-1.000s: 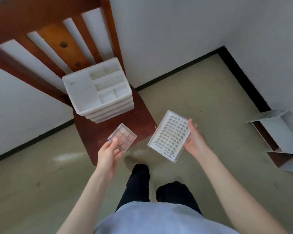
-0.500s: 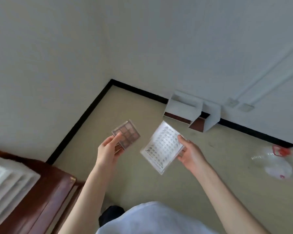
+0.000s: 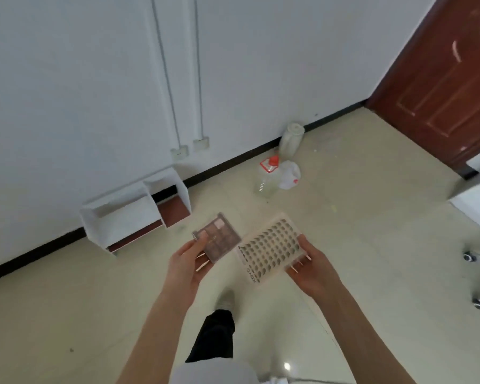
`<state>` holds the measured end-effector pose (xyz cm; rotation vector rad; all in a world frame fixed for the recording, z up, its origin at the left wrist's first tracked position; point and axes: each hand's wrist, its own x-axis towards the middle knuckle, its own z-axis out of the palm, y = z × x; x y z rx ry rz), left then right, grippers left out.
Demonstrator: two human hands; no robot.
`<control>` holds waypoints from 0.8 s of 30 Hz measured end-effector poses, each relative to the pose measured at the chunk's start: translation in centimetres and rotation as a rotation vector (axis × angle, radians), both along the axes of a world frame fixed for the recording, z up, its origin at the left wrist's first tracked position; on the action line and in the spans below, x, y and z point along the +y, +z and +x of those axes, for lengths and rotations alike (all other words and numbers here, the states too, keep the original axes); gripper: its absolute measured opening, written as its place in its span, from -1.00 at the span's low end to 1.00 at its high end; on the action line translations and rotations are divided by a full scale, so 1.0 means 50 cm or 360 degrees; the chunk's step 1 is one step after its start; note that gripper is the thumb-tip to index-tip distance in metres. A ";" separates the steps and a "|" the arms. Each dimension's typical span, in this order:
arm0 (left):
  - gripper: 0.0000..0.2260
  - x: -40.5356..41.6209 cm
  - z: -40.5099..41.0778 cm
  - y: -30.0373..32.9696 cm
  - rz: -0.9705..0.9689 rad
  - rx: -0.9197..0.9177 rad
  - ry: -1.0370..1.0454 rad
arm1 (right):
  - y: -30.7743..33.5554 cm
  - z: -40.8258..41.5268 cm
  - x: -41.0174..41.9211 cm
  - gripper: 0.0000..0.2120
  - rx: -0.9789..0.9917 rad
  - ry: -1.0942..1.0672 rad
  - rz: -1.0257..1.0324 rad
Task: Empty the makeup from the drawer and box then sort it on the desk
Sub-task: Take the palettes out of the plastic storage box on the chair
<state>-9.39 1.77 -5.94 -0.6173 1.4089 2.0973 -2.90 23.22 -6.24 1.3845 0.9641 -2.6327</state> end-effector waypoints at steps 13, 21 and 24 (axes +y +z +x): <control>-0.90 0.449 -0.322 -0.009 -0.0091 -0.0123 -0.0824 | 0.024 -0.099 0.293 -0.91 -0.0028 -0.0938 0.0018; -0.92 0.760 -0.373 -0.029 -0.0155 -0.0156 -0.1099 | 0.006 -0.093 0.547 -0.92 -0.0030 -0.1216 -0.0010; -0.93 0.913 -0.386 -0.025 -0.0167 -0.0110 -0.1165 | -0.002 -0.101 0.678 -0.93 0.0006 -0.1269 0.0014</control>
